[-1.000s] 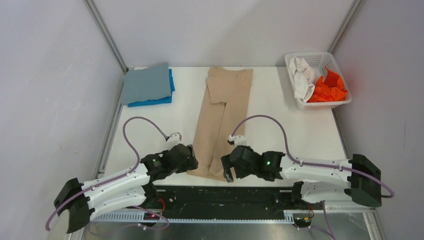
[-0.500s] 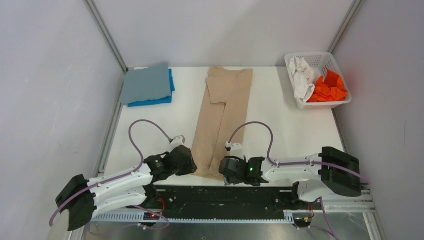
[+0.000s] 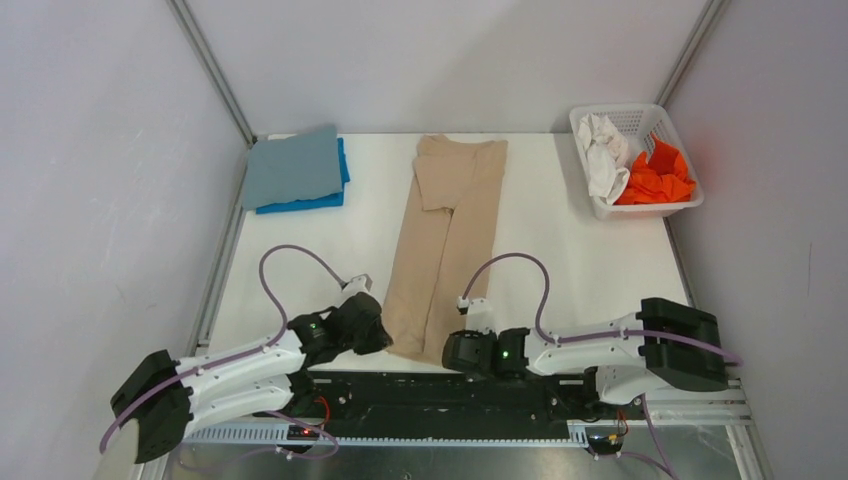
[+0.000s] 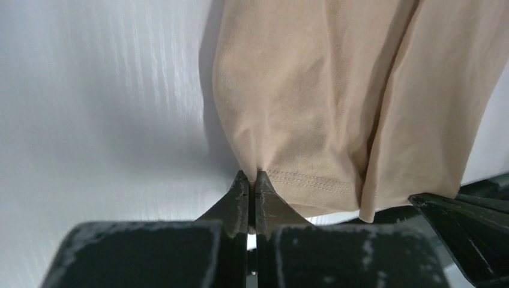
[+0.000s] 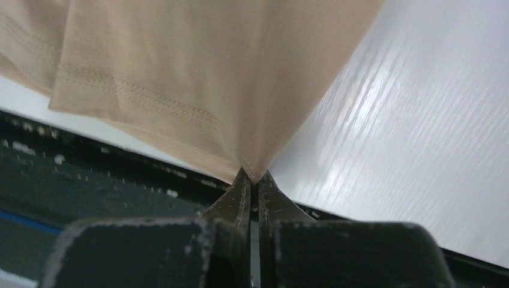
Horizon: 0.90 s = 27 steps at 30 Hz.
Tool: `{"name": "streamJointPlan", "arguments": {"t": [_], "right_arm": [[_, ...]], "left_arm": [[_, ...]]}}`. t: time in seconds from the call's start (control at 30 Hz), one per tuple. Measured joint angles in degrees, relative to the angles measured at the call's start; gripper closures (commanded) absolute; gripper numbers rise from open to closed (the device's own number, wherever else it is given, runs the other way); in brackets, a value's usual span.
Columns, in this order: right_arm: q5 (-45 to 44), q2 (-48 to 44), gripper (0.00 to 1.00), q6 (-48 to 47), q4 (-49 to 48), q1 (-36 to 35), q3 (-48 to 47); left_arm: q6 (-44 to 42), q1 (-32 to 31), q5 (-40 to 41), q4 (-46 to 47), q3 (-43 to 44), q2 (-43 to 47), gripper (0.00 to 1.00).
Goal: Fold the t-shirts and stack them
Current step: Grab the bottom of the folded rectangular tshirt with both arms, then fold the folded rectangular tshirt in 1/3 of the way
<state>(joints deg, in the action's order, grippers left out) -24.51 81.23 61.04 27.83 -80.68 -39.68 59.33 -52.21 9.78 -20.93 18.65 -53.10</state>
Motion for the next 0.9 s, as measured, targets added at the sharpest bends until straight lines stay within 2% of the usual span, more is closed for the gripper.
{"name": "streamJointPlan", "arguments": {"t": [0.27,0.47,0.63,0.9], "right_arm": [[0.7,-4.1,1.0,0.5,-0.2,-7.8,2.8],[1.0,-8.2,1.0,-0.5,0.0,-7.0,3.3],[1.3,-16.1,1.0,-4.5,-0.4,-0.8,3.3],[5.7,-20.8,1.0,-14.8,-3.7,17.9,3.1]], "left_arm": [[1.2,-2.3,-5.0,-2.3,-6.6,14.4,1.0],[0.7,-2.6,-5.0,-5.2,-5.5,20.5,1.0],[-1.1,-2.6,-1.2,-5.2,2.8,15.4,1.0],[-8.4,4.0,0.3,1.6,17.7,-2.6,1.0]]}}
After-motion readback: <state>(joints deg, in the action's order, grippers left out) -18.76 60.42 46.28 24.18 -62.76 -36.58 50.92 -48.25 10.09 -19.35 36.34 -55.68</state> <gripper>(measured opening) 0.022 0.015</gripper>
